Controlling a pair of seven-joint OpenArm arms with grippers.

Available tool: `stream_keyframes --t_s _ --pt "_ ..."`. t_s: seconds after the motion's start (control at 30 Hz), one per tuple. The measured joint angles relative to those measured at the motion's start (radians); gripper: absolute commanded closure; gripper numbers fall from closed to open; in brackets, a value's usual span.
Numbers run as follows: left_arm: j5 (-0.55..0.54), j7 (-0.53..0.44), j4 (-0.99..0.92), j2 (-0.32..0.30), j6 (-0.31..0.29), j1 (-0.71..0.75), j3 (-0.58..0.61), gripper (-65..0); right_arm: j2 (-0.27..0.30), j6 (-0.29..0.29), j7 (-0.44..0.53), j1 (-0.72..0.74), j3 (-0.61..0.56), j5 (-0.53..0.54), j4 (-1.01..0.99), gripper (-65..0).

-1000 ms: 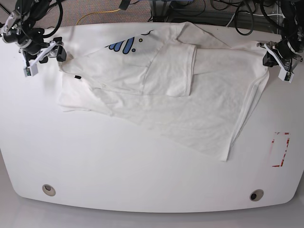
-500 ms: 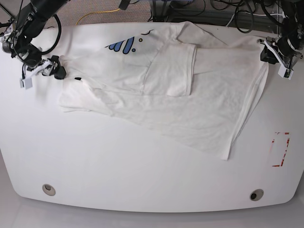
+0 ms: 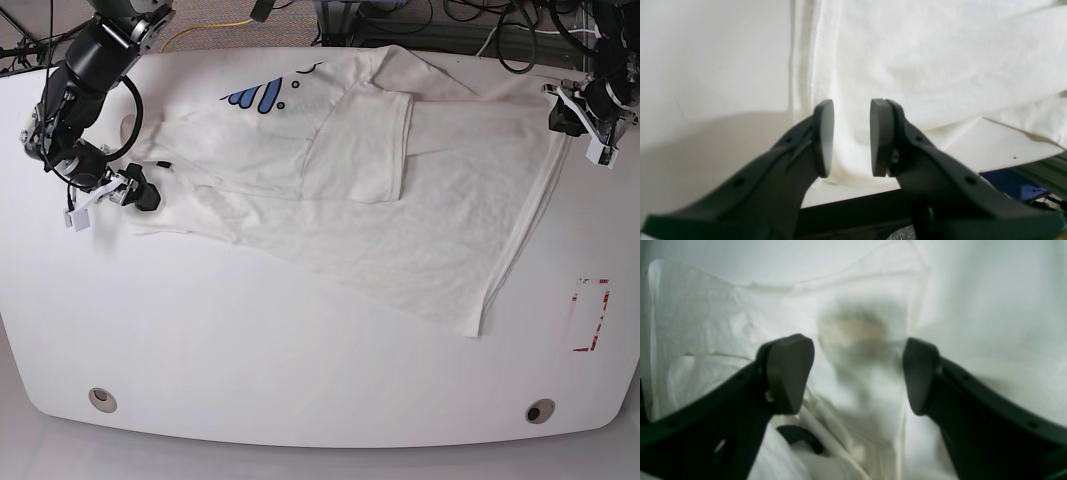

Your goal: Fold the T-shirt properly

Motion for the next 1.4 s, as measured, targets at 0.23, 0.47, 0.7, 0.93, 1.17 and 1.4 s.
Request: stream_keyframes --t_s 0.23,0.47,0.7,0.93,1.17,1.4 --pt "0.001 0.005 0.000 0.002 0.000 -0.039 0.000 -17.4 -0.031 0.005 0.021 -0.011 -0.009 0.023 0.002 -34.6" --pt "0.001 0.060 0.006 0.002 0.000 -0.157 0.000 -39.4 -0.041 0.006 0.011 -0.019 -0.012 0.002 -0.003 -8.7" --pt "-0.004 0.121 0.021 0.011 0.031 -0.396 0.005 -46.5 -0.042 0.006 0.011 -0.019 -0.015 -0.005 -0.005 0.0" --pt "-0.005 0.125 -0.200 0.039 0.191 -0.634 0.137 -46.3 -0.042 0.004 0.004 -0.019 -0.016 -0.005 -0.005 0.0" --pt "0.122 -0.053 -0.438 0.030 0.224 -0.772 0.311 -46.5 -0.044 0.004 0.004 -0.021 -0.017 -0.005 -0.005 0.0" --pt "0.227 -0.225 -0.711 0.077 0.216 -0.905 0.436 -46.5 -0.040 0.005 0.001 -0.014 -0.014 -0.008 -0.006 0.0"
